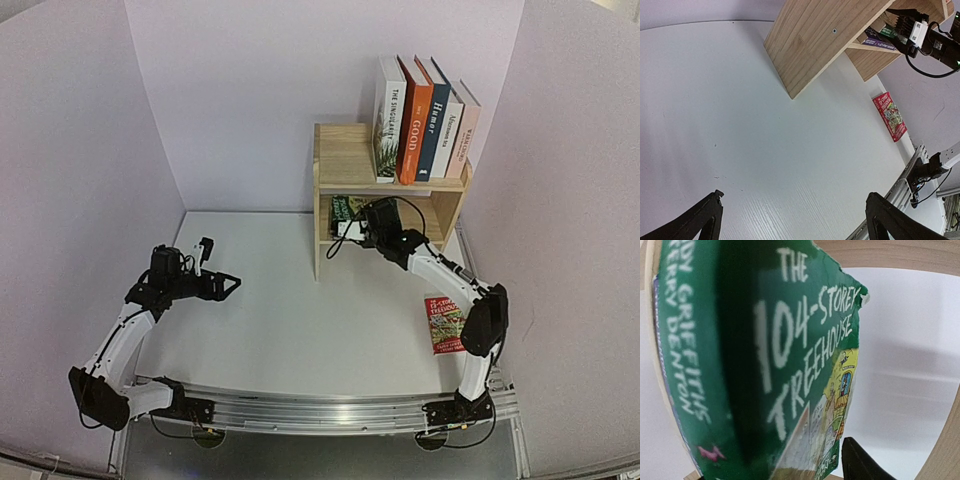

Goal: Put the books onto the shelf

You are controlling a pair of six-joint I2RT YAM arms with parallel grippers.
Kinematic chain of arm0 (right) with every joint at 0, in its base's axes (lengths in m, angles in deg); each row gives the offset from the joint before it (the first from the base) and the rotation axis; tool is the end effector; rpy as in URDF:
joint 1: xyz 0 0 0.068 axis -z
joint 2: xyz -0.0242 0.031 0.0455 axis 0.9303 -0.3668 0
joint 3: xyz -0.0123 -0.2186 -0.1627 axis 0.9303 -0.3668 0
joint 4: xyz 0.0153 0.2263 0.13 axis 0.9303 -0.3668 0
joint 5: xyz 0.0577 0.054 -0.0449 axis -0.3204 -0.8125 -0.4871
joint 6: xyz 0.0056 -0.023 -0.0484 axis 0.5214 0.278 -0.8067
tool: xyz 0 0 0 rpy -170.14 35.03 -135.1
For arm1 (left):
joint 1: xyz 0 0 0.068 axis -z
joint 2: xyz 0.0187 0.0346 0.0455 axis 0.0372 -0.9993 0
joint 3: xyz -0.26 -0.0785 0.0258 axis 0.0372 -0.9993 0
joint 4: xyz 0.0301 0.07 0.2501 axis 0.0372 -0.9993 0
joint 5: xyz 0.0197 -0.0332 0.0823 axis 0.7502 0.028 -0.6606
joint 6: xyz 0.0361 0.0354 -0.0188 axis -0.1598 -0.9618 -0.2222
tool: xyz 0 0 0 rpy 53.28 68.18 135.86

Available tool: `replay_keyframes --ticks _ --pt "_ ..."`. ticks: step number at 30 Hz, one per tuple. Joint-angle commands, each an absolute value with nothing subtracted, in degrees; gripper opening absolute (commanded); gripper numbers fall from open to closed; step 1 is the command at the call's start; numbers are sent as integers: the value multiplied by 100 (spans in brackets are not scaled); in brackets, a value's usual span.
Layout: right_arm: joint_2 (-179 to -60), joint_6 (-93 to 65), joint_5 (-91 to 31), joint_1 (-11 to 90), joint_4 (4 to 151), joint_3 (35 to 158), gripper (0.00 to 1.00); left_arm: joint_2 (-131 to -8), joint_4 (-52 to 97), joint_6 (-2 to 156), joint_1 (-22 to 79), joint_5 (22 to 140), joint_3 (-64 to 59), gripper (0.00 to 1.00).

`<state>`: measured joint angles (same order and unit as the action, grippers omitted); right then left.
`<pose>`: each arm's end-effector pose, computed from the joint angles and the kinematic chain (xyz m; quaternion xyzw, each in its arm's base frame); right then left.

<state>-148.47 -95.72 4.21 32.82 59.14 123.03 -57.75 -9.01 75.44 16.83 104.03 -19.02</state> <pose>0.3808 0.2536 0.3372 -0.6140 0.5717 -0.3564 0.4114 0.2234 -0.0777 0.3119 0.1529 0.8571 -0.3282 0.3664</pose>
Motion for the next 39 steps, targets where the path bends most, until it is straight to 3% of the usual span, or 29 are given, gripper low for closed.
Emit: replay_keyframes --ticks 1,23,31,39 --pt "-14849 -9368 152 3306 5285 12329 64 -5691 -926 7405 1691 10355 -1911 100" --pt "-14805 -9089 -427 3227 4003 12888 74 -5724 -1007 7304 1690 10577 -1865 100" --pt "-14605 -9044 -566 3206 3857 12933 73 -5651 -1056 7274 1696 10630 -1921 100" --pt "-14788 -9069 -467 3209 3866 13197 64 -5633 -1038 7282 1693 10644 -1884 100"
